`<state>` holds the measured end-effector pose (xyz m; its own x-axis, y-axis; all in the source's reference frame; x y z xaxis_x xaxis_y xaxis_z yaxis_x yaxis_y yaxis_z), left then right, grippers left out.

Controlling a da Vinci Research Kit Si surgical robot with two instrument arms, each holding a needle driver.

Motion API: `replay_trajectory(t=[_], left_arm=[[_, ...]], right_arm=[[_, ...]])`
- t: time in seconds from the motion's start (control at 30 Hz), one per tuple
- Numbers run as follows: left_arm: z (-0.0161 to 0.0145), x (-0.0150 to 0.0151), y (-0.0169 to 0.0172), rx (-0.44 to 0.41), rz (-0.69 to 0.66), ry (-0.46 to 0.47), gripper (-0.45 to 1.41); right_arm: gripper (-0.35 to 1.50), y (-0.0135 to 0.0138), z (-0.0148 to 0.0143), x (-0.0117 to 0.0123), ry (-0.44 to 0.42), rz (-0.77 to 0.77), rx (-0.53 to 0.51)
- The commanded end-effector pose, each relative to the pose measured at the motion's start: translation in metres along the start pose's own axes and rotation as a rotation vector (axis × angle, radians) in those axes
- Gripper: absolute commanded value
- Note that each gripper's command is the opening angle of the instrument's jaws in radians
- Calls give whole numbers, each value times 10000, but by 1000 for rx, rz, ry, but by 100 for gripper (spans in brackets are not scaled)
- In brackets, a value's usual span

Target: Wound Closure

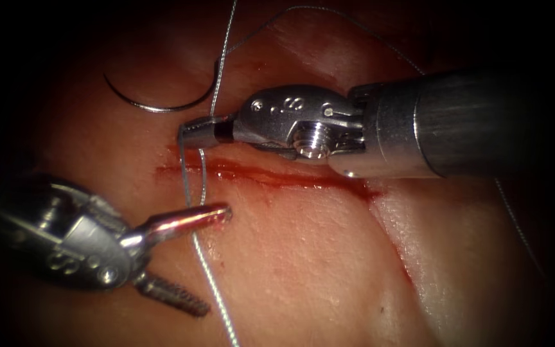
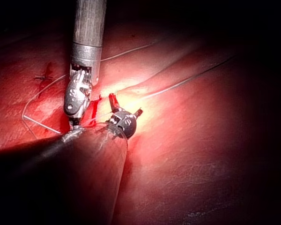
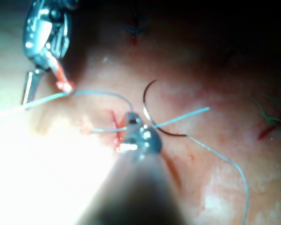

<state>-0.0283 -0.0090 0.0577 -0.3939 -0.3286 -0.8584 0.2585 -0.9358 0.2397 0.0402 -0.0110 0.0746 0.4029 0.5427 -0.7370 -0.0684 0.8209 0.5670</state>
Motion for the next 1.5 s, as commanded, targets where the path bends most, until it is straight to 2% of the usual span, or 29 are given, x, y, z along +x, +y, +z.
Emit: replay_trajectory(t=[0.03,0.27,0.47,0.6,0.63,0.77,0.93,1.1,1.2,1.4,1.47,1.5], left_arm=[[9,-2,2,-2,2,-3,57],[26,3,7,-23,7,2,56],[24,2,8,-25,9,5,49],[26,2,10,-24,11,3,41],[28,3,12,-23,24,2,32],[32,5,14,-21,24,-1,32],[33,11,13,-22,22,1,42],[34,14,14,-22,22,1,42],[33,17,16,-22,22,1,34],[33,21,16,-22,22,2,36],[33,21,16,-22,22,1,31],[33,21,16,-22,22,2,2]], right_arm=[[-35,2,8,0,2,-2,1],[-35,1,9,-1,1,-3,2],[-35,1,9,-2,1,2,2],[-35,1,9,-2,1,2,2],[-35,1,9,-2,1,8,2],[-35,2,9,-4,-5,13,1],[-35,4,11,-8,-9,22,-1],[-35,5,11,-8,-12,28,-2],[-35,5,10,-8,-12,27,-1],[-35,5,10,-9,-15,27,-1],[-35,5,10,-9,-15,27,-1],[-35,5,10,-9,-15,27,-1]])
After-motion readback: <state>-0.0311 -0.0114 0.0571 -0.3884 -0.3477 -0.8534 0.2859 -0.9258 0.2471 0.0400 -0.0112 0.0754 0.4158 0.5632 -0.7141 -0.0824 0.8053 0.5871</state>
